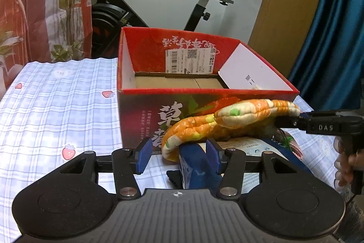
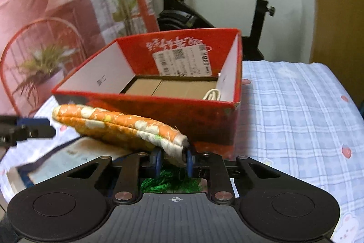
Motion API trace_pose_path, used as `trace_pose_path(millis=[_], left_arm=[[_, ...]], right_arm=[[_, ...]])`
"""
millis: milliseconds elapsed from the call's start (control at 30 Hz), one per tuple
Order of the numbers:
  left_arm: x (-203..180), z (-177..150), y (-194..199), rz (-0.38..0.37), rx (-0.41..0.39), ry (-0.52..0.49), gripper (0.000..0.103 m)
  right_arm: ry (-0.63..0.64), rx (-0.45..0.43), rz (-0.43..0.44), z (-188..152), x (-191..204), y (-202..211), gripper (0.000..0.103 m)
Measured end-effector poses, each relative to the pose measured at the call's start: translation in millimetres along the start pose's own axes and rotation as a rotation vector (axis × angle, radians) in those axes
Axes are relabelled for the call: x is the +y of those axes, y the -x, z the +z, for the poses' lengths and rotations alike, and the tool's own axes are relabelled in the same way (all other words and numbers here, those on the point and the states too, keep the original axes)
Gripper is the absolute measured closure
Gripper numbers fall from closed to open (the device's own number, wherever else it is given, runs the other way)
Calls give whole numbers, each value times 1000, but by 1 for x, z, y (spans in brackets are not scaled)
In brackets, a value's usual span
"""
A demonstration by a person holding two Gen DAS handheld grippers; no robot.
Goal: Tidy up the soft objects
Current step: 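Grasp the orange floral cloth with the right gripper while the left gripper approaches it, then close the left gripper on the other end of the orange cloth, then lift the orange cloth with both grippers and carry it into the box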
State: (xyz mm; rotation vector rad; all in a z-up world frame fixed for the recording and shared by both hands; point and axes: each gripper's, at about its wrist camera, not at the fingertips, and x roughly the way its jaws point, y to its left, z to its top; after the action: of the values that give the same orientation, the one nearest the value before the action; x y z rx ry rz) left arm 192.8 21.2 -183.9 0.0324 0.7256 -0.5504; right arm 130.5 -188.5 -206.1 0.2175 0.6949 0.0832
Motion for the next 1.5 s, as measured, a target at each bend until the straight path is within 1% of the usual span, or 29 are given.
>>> trace_pose_path(millis=[100, 167, 267, 433, 467, 500, 533, 600, 633, 667, 767, 933, 1167, 1333, 1500], left_arm=[[-3, 0, -9, 14, 11, -26, 49], [-4, 1, -15, 22, 19, -35, 49], [-4, 4, -24, 19, 29, -39, 49], [-9, 8, -35, 28, 60, -90, 49], [-9, 9, -37, 24, 65, -94, 52], [-10, 10, -39, 18, 71, -99, 58], [-11, 10, -40, 16, 77, -106, 61], [-14, 11, -42, 30, 84, -123, 75], [-15, 12, -43, 34, 86, -133, 78], [-17, 11, -43, 39, 85, -147, 85], [-20, 10, -40, 53, 77, -193, 88], [-19, 12, -24, 48, 37, -177, 90], [-27, 23, 1, 78, -38, -183, 90], [-30, 32, 16, 98, -95, -171, 90], [-31, 44, 31, 102, -155, -147, 90]], right_arm=[[-15, -9, 1, 0, -3, -2, 84], [-23, -10, -1, -1, -4, -4, 81], [-30, -8, -1, -4, -5, -7, 80], [-37, -12, 5, -7, -5, -10, 80], [-37, -13, 6, -7, -5, -10, 80], [-37, -14, 7, -7, -5, -10, 80], [-39, -15, 9, -7, -5, -10, 80], [-42, -19, 12, -7, -5, -10, 82], [-42, -20, 14, -7, -5, -10, 83], [-42, -21, 17, -7, -5, -10, 85], [-40, -22, 19, -8, -3, -8, 90], [-43, -40, 19, -7, -1, -3, 93], [-57, -85, 29, 1, 5, 11, 94], [-45, -147, 46, 14, 12, 29, 95], [-28, -205, 56, 30, 17, 45, 96]])
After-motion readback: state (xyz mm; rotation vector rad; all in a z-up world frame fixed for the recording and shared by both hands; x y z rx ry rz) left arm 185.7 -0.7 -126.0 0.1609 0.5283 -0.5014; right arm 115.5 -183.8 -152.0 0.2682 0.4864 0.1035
